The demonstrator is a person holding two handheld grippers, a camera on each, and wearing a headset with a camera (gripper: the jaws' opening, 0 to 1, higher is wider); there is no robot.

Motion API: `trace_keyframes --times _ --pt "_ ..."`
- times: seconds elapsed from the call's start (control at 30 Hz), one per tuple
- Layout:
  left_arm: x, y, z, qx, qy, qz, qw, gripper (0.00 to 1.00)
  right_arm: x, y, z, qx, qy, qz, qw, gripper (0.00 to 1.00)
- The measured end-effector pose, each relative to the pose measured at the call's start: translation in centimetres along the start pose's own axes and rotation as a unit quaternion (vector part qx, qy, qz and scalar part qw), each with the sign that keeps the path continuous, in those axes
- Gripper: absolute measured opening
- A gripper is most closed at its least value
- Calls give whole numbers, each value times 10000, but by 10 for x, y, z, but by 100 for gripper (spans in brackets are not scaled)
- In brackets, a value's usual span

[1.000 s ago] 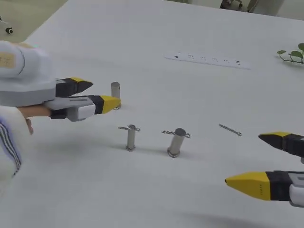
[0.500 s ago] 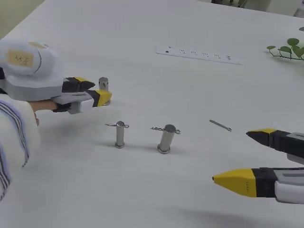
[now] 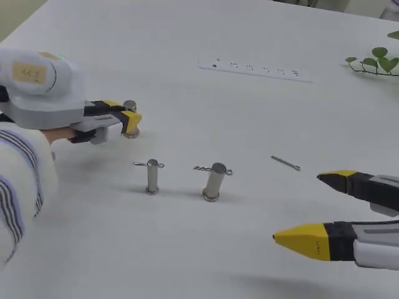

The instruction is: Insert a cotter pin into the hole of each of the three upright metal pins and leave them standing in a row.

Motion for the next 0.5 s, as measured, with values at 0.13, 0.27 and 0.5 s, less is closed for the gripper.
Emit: trace_keyframes --times 0.13,0.27,0.5 --pt "2 1 -1 -176 178 76 9997 11 0 0 0 21 3 13 10000 97" --pt "7 0 2 -91 351 159 9992 11 0 1 -1 44 8 17 10000 97" --pt "40 5 1 245 387 182 9988 11 0 11 -6 153 -25 -25 9999 97"
Point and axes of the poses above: the centre of the closed fingertips' face, and the gripper's own axes: x roughly backward along the fingers, z roughly to its left, y roughly out of its top, the point moved 8 cm from there along x, roughly backward along the fingers, and after that the axes turned 11 degrees about z, right-handed, at the moved point
